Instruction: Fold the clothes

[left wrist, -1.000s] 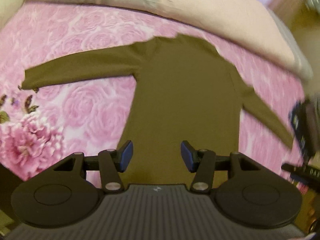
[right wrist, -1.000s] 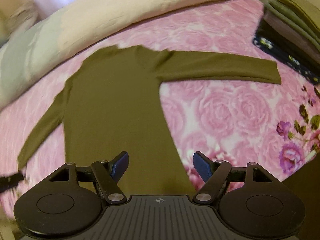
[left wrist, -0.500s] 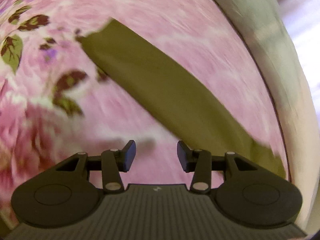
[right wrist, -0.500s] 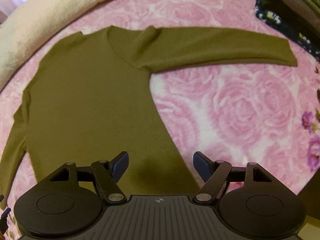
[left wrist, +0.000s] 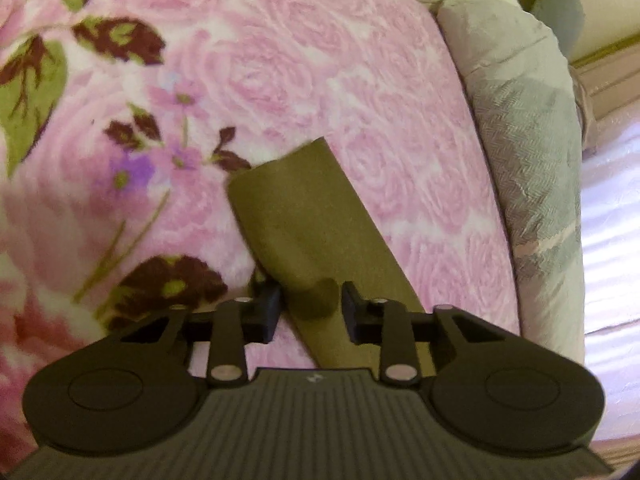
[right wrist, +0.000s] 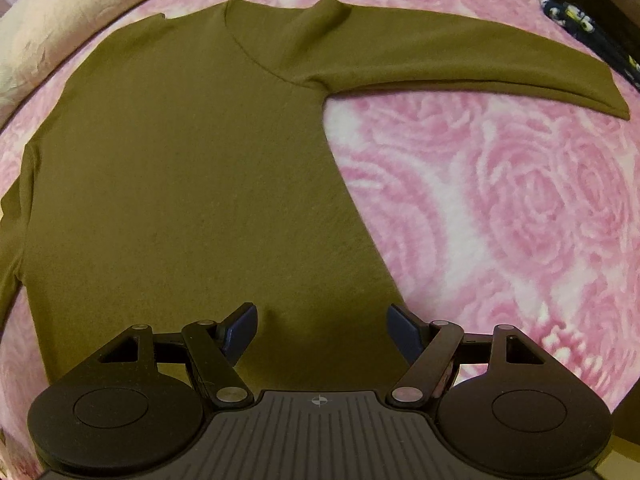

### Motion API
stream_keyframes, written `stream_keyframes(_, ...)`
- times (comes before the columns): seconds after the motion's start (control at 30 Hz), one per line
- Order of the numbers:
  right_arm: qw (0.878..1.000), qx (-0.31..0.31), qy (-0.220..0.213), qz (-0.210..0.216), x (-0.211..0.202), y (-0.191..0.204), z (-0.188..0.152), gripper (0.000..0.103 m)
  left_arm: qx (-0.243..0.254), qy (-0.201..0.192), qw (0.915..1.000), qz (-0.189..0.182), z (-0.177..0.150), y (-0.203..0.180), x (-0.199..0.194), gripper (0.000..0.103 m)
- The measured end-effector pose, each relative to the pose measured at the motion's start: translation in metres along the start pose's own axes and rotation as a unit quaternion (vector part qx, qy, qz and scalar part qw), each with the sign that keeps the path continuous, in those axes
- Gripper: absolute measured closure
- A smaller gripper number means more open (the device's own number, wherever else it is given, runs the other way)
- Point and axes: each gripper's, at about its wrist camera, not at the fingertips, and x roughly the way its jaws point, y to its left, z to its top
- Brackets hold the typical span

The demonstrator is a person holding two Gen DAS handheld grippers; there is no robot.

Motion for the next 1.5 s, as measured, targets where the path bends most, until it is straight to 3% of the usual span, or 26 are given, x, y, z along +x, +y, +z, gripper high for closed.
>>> stream_keyframes(0.13,1.000,-0.001,-0.019,0.001,-0.004,-0.014,0.008,0.029,0.063,-0.037,0.9970,-0.023,-0.010,-0.027,-0.018,0.098)
stream_keyframes(0.2,1.000,0.003,-0.029,0.001,-0.005,-0.022,0.014,0.029,0.106,-0.046,0.9913,-0.063,-0.021,-0.055,-0.031,0.098)
stream_keyframes(0.27,0.999,0.015,-0.036,0.005,-0.006,-0.031,0.023,0.029,0.157,-0.045,0.9792,-0.121,-0.043,-0.092,-0.047,0.098)
stream_keyframes(0.33,0.999,0.022,-0.045,0.009,-0.009,-0.038,0.032,0.029,0.220,-0.035,0.9554,-0.194,-0.078,-0.135,-0.066,0.099)
stream_keyframes(0.43,0.997,0.022,-0.068,0.020,-0.017,-0.045,0.044,0.029,0.306,-0.007,0.9026,-0.302,-0.145,-0.192,-0.093,0.098)
stream_keyframes(0.53,0.995,0.027,-0.088,0.032,-0.022,-0.053,0.054,0.029,0.360,0.074,0.8551,-0.366,-0.232,-0.218,-0.100,0.095)
stream_keyframes(0.57,0.994,0.032,-0.093,0.038,-0.023,-0.056,0.057,0.029,0.376,0.103,0.8409,-0.375,-0.263,-0.222,-0.098,0.090)
stream_keyframes(0.6,0.994,0.038,-0.098,0.043,-0.024,-0.059,0.060,0.029,0.390,0.134,0.8357,-0.363,-0.293,-0.221,-0.091,0.086)
stream_keyframes(0.7,0.990,0.060,-0.112,0.061,-0.022,-0.070,0.069,0.029,0.418,0.227,0.8283,-0.296,-0.361,-0.202,-0.066,0.085)
stream_keyframes(0.77,0.987,0.072,-0.117,0.084,-0.020,-0.075,0.071,0.029,0.440,0.257,0.8200,-0.261,-0.379,-0.182,-0.061,0.085)
stream_keyframes(0.9,0.973,0.102,-0.110,0.173,-0.011,-0.078,0.072,0.029,0.480,0.258,0.8143,-0.200,-0.365,-0.147,-0.062,0.085)
stream_keyframes(1.03,0.937,0.165,-0.074,0.300,0.014,-0.065,0.074,0.029,0.490,0.228,0.8274,-0.152,-0.329,-0.125,-0.070,0.085)
stream_keyframes(1.13,0.919,0.167,-0.069,0.350,0.033,-0.039,0.084,0.029,0.495,0.191,0.8379,-0.129,-0.305,-0.118,-0.078,0.084)
stream_keyframes(1.2,0.920,0.161,-0.054,0.353,0.048,-0.020,0.094,0.031,0.491,0.169,0.8468,-0.117,-0.289,-0.118,-0.077,0.084)
stream_keyframes(1.23,0.923,0.161,-0.046,0.347,0.056,-0.013,0.098,0.038,0.486,0.161,0.8514,-0.112,-0.281,-0.120,-0.074,0.084)
stream_keyframes(1.27,0.925,0.158,-0.036,0.345,0.065,-0.005,0.103,0.055,0.482,0.156,0.8556,-0.108,-0.272,-0.122,-0.071,0.084)
stream_keyframes(1.33,0.926,0.156,-0.022,0.344,0.079,0.006,0.109,0.055,0.473,0.148,0.8626,-0.101,-0.263,-0.123,-0.067,0.084)
stream_keyframes(1.47,0.927,0.156,-0.041,0.339,0.091,0.019,0.116,0.055,0.467,0.149,0.8658,-0.101,-0.257,-0.130,-0.059,0.084)
stream_keyframes(1.5,0.928,0.148,-0.046,0.338,0.092,0.023,0.118,0.066,0.468,0.151,0.8645,-0.102,-0.258,-0.131,-0.056,0.084)
